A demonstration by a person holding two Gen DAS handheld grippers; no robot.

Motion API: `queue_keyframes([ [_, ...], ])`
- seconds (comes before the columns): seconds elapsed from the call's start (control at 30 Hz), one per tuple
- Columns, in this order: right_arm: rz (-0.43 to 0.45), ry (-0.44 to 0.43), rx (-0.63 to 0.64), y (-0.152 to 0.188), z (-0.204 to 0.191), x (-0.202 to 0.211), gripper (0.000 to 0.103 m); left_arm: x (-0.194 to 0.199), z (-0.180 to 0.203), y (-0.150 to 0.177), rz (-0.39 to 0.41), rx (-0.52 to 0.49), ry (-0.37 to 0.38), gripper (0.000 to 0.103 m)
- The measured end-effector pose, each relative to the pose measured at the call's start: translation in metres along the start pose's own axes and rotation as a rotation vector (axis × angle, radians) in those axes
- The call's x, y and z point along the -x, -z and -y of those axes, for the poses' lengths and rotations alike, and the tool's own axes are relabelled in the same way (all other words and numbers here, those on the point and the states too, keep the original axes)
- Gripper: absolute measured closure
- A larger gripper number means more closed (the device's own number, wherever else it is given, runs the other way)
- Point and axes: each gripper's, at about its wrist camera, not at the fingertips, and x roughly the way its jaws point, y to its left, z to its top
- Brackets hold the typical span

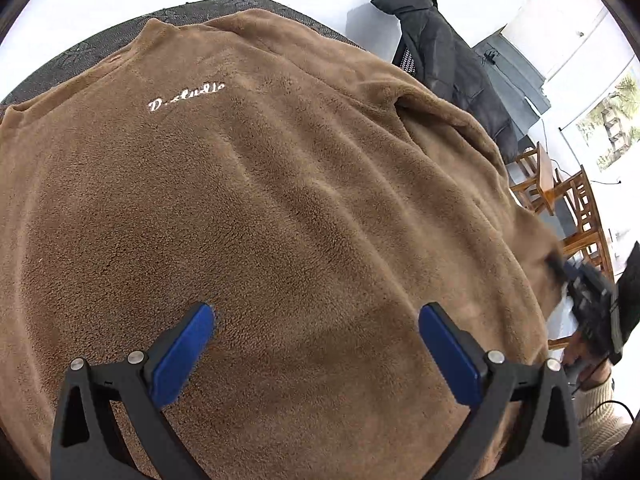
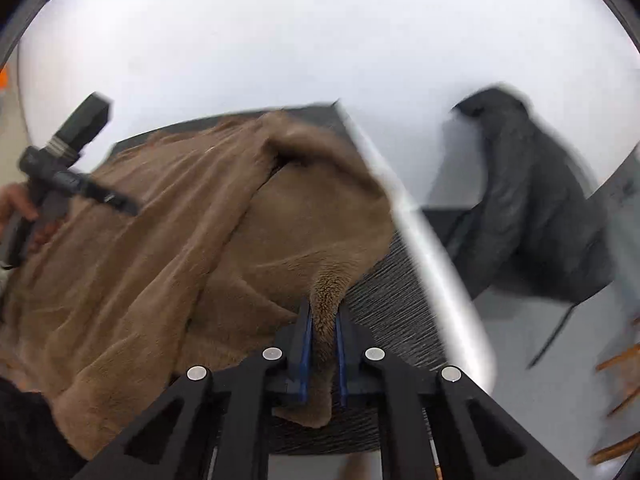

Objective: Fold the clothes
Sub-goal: 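Grasp a sweatshirt sleeve cuff with the right tool, then lift the sleeve with the right tool and fold it across the sweatshirt body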

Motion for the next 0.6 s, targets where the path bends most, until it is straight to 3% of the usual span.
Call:
queue_keyframes([
  [0.13,0.119,0.296,0.051,-0.028,0.03,0.021,0.092,0.0,-0.001,0.0,0.005,0.006,0.007,0.0],
  [0.33,0.216,0.596,0.053,-0.069,0.078,0.014,0.092,0.008,-0.004,0.007,0.024,0.025,0.043,0.0],
  [0.6,0.322,0.686,0.013,-0.131,0.089,-0.023,0.092,0.027,-0.031,0.029,0.056,0.123,0.131,0.0],
])
